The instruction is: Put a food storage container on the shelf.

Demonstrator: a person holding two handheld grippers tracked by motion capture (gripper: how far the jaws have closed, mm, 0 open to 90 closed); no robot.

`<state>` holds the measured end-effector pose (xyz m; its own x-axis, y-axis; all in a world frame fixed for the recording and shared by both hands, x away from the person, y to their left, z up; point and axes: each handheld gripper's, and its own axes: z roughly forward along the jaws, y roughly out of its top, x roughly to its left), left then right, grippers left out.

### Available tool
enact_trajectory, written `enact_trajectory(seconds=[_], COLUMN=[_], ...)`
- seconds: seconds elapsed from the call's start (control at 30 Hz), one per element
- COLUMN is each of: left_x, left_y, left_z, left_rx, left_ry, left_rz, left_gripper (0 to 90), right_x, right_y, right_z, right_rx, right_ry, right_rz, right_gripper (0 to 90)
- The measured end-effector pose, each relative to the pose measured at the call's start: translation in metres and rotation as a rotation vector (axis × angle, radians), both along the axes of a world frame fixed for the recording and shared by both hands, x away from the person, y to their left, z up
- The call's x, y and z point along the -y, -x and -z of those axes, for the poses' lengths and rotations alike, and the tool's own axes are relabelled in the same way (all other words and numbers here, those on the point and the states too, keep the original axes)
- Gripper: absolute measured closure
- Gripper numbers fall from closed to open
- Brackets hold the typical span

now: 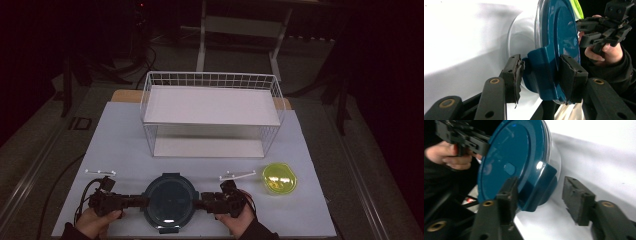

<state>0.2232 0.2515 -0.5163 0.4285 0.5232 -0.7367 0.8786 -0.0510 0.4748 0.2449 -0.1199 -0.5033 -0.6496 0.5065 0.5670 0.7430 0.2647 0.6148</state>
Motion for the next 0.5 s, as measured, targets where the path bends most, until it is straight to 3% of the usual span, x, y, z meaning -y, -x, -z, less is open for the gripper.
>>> enact_trajectory(seconds=[0.27,0.4,0.5], left_x=[0.0009,0.0003,-0.0003], left_y=[0.0017,0.0032,0.0052], left_z=[-0.0015,-0.0002,0.0008], left_rx=[0.031,0.027,0.024], left_ry=[-0.005,0.007,0.017], left_rz=[0.034,0.028,0.023], left_gripper=[54.4,54.8,55.1], right_x=[-0.0022,-0.0033,-0.0035], right_y=[-0.0003,-0.0002,0.0015], right_z=[0.0036,0.0047,0.0042], right_rx=[-0.061,-0.087,-0.075], right_ry=[-0.032,-0.040,-0.039], right_rz=[-0.018,-0.021,-0.025], right_gripper=[50.6,51.6,51.9])
